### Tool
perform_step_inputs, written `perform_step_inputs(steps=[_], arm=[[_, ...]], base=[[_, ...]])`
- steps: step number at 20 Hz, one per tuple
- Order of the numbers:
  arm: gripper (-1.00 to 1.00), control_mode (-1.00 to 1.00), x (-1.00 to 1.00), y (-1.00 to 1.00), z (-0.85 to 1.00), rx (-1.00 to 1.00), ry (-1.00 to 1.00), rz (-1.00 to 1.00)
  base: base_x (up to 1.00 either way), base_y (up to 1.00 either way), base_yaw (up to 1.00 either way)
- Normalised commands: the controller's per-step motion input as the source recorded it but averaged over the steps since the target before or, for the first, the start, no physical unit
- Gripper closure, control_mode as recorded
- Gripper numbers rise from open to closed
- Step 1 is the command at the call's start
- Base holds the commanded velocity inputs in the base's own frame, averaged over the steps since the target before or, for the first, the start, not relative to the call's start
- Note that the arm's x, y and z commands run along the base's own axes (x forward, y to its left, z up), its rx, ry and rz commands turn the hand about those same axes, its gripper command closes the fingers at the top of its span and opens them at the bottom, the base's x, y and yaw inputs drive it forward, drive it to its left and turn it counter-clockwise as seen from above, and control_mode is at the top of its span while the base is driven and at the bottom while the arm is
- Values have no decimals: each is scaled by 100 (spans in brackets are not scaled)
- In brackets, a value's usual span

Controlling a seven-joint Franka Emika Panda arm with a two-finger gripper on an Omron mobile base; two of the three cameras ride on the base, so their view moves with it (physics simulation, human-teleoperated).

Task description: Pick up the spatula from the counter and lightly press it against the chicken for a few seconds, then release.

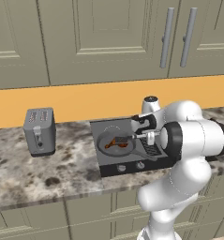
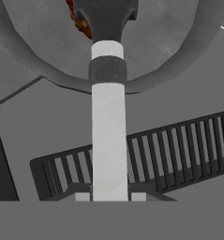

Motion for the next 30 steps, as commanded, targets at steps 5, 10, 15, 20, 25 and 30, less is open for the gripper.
perform_step_inputs(steps=[5,10,15,20,25,30], arm=[[100,-100,0,1,-12,0,2,0],[100,-100,0,2,-2,0,0,0],[100,-100,-3,0,3,0,0,0],[100,-100,-12,-8,33,4,0,0],[100,-100,-28,-18,41,8,0,2],[100,-100,-31,-20,40,8,0,0]], base=[[0,0,0],[0,0,0],[0,0,0],[0,0,0],[0,0,0],[0,0,0]])
